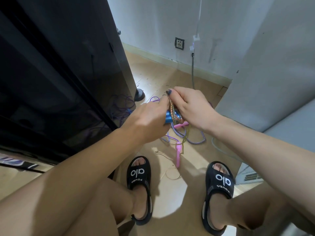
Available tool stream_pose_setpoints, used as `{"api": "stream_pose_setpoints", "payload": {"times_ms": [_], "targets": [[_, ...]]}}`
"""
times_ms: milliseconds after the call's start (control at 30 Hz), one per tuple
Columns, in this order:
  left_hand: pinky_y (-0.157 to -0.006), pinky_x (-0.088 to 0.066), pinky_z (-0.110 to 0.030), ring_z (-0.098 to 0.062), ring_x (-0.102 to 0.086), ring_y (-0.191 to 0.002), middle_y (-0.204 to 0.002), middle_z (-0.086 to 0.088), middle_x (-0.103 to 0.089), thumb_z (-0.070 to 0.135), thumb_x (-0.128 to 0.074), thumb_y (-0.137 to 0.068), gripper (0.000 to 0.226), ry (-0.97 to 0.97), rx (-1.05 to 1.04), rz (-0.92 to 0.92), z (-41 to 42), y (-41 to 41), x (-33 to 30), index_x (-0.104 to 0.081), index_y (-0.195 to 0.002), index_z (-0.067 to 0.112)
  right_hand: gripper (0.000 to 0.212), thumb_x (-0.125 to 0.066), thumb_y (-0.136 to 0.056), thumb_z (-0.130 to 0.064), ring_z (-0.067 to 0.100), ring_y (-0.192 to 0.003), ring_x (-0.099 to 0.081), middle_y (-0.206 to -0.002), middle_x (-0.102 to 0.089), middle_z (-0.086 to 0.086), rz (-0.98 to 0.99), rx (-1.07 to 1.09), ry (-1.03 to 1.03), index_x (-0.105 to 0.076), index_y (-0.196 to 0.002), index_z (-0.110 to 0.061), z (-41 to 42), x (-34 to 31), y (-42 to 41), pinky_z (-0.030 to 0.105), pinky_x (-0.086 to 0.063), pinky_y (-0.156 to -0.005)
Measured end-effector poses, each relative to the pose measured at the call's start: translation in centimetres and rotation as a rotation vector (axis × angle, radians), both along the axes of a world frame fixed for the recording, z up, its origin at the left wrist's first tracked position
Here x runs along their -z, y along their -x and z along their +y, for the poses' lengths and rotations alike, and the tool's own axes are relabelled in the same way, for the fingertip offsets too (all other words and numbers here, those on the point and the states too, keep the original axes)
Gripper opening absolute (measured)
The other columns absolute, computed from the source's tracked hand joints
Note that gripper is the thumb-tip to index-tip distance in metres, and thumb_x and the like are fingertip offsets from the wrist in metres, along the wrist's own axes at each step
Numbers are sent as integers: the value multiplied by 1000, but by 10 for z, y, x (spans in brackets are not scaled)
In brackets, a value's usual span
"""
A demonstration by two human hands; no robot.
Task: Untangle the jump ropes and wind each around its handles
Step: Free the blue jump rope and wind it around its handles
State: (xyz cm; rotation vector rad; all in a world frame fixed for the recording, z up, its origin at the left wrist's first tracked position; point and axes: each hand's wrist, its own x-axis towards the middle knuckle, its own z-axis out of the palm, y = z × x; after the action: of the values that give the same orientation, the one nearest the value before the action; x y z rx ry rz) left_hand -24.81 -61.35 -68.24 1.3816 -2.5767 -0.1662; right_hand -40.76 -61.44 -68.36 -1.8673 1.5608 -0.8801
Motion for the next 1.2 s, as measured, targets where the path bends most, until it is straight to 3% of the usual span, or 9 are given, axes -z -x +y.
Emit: {"api": "stream_pose_setpoints", "payload": {"times_ms": [167,367,533,600,700,900,1033,1133,1200], "targets": [[-67,-50,-44,-32,-55,-76,-85,0,-56,30,-63,-83,26,-129,-70,80,-1,-2,0,-42,-94,19,46,-41,-105,-38,14,-56,-33,-54,-38,-3,-7,82,60,-34,-66,-14,3,3,-4,24,-30,-52],[-61,-32,-32,-17,-48,-70,-77,8,-45,47,-58,-88,28,-143,-106,-78,3,-5,-4,-38,-82,29,45,-40,-105,-39,17,-57,-29,-57,-35,-2,-1,114,67,-33,-67,-14,1,11,-1,29,-28,-54],[-63,-34,-32,-25,-45,-70,-71,5,-34,39,-52,-96,21,-32,-51,-318,-1,-5,-9,-42,-90,21,46,-40,-105,-39,15,-53,-37,-55,-43,0,58,38,48,-37,-69,-10,4,8,1,26,-33,-52],[-63,-33,-32,-25,-43,-70,-76,3,-36,36,-50,-97,16,15,1,-437,0,-4,-7,-48,-95,20,46,-37,-104,-44,20,-59,-47,-59,-52,1,209,-53,106,-42,-74,-10,4,5,5,32,-43,-57],[-62,-31,-30,-23,-44,-68,-83,1,-44,37,-50,-98,21,19,63,-523,2,-6,-3,-59,-105,21,48,-31,-101,-51,25,-66,-45,-66,-45,-1,371,-167,225,-42,-72,-15,3,-5,9,38,-41,-55],[-63,-28,-33,-25,-44,-67,-81,2,-51,36,-54,-93,16,112,92,-307,17,3,-14,-42,-90,26,56,-53,-100,-42,16,-56,-24,-58,-28,3,100,-241,-140,-34,-60,-9,-5,-8,14,35,-23,-53],[-61,-29,-33,-33,-63,-73,-83,-4,-65,33,-62,-87,20,158,127,-167,20,3,-19,-63,-100,18,59,-58,-98,-43,15,-55,-29,-57,-33,5,-36,-208,-310,-45,-56,-3,-2,-3,11,23,-27,-47],[-59,-35,-31,-30,-55,-69,-72,2,-57,33,-64,-86,19,84,143,-26,22,0,-23,-65,-105,30,55,-59,-99,-26,10,-46,-33,-47,-34,-4,-183,-119,-399,-41,-50,-8,-3,8,7,20,-32,-46],[-52,-29,-27,-24,-40,-60,-55,9,-39,30,-67,-85,13,32,102,113,21,-3,-25,-56,-79,33,46,-54,-99,-6,14,-47,-35,-50,-33,2,-383,-85,-485,-39,-55,0,-2,14,8,24,-35,-50]]}}
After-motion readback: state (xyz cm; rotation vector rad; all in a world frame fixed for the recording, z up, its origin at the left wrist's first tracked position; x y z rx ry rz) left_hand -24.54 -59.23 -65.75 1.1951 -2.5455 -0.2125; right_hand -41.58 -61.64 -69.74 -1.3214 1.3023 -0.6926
